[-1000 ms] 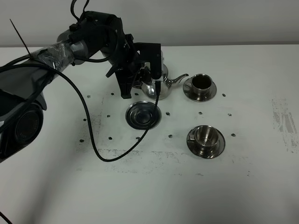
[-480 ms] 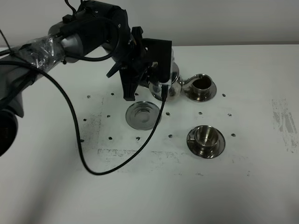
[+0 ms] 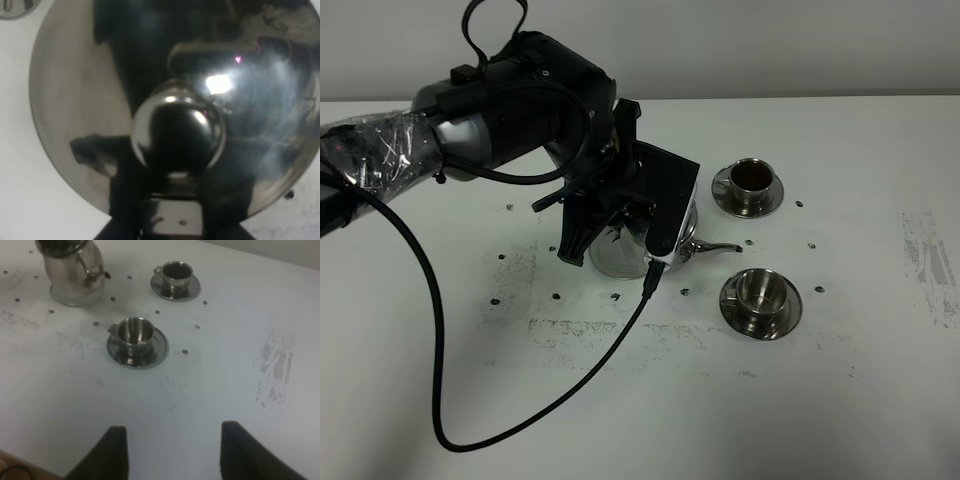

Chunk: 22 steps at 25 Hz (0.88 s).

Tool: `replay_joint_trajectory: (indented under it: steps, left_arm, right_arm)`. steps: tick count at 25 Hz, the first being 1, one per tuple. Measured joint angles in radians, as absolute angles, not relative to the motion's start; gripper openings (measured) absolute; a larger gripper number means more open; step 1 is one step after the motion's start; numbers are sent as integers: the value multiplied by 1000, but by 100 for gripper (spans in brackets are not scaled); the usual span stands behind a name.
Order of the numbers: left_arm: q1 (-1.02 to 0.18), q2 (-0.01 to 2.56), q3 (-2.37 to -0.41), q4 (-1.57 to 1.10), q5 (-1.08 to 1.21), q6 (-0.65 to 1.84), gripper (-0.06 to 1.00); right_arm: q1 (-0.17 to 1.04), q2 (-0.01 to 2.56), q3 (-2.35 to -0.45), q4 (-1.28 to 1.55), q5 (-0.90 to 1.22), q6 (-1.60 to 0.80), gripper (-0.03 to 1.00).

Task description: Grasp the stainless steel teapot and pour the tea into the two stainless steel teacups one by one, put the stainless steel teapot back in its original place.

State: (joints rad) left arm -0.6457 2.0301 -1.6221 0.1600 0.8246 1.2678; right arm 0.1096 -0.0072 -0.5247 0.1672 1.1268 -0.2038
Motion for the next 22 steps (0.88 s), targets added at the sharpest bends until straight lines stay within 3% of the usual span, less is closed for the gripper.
replay_joint_trajectory:
  steps: [10, 22]
  left_arm:
    - [-706, 2058, -1622, 398, 811, 1268, 17]
    - [-757, 2148, -1709, 506, 762, 1264, 17]
  right_arm:
    - [110, -7, -525, 167, 1127, -204, 41]
    - [110, -7, -525, 167, 1127, -204, 41]
